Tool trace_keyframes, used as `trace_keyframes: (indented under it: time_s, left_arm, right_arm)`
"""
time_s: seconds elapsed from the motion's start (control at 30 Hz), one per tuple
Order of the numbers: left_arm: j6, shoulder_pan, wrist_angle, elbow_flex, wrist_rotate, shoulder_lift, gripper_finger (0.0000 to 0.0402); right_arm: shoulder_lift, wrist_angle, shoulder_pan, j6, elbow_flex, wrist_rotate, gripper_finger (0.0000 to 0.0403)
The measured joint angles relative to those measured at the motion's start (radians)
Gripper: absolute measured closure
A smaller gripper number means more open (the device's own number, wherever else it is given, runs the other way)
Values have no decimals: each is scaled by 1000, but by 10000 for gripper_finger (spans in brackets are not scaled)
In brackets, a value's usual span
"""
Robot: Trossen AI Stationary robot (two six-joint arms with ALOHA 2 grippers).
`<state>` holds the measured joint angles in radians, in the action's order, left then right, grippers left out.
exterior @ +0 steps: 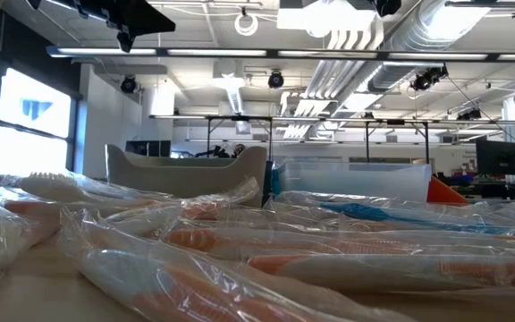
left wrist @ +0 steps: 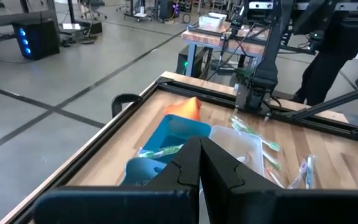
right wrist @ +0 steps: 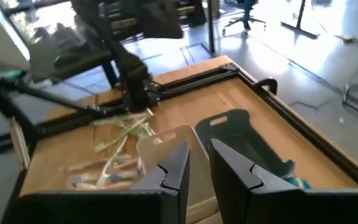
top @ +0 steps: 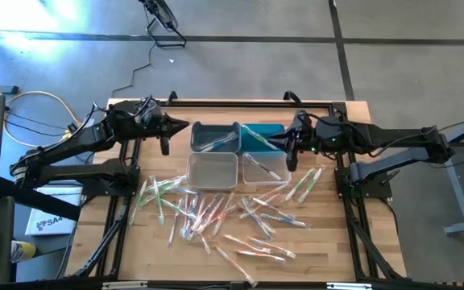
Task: Pick & Place Toothbrushes
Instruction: Put the green toothbrush into the blue bin
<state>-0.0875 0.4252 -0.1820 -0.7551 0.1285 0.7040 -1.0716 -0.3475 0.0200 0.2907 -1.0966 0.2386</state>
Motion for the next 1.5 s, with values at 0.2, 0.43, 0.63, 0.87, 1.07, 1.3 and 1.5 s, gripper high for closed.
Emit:
trace_keyframes:
  time_s: [0.2, 0.43, 0.63, 0.87, 1.07, 1.3, 1.5]
  left_arm:
    - [0, 0, 0, 0, 0, 0, 401]
    - [1, 0, 0, 0, 1, 0, 401]
    - [1, 0, 0, 0, 1, 0, 401]
    - [4, 0, 0, 0, -1, 0, 401]
    - [4, 0, 0, 0, -7, 1, 401]
    - [4, 0, 0, 0, -9, 1, 401]
    - [3, 0, 0, -1, -9, 1, 401]
  right_arm:
    - [2, -168, 0, 310, 0, 90, 349]
    - [4, -574, 37, 725, 0, 194, 349]
    - [11, -849, 85, 1061, 0, 194, 349]
    - [6, -936, 122, 1221, 0, 178, 349]
    - [-8, -966, 124, 1352, 0, 152, 349]
    - [-68, -1040, 124, 1442, 0, 102, 349]
    - [-149, -1054, 124, 1440, 0, 58, 349]
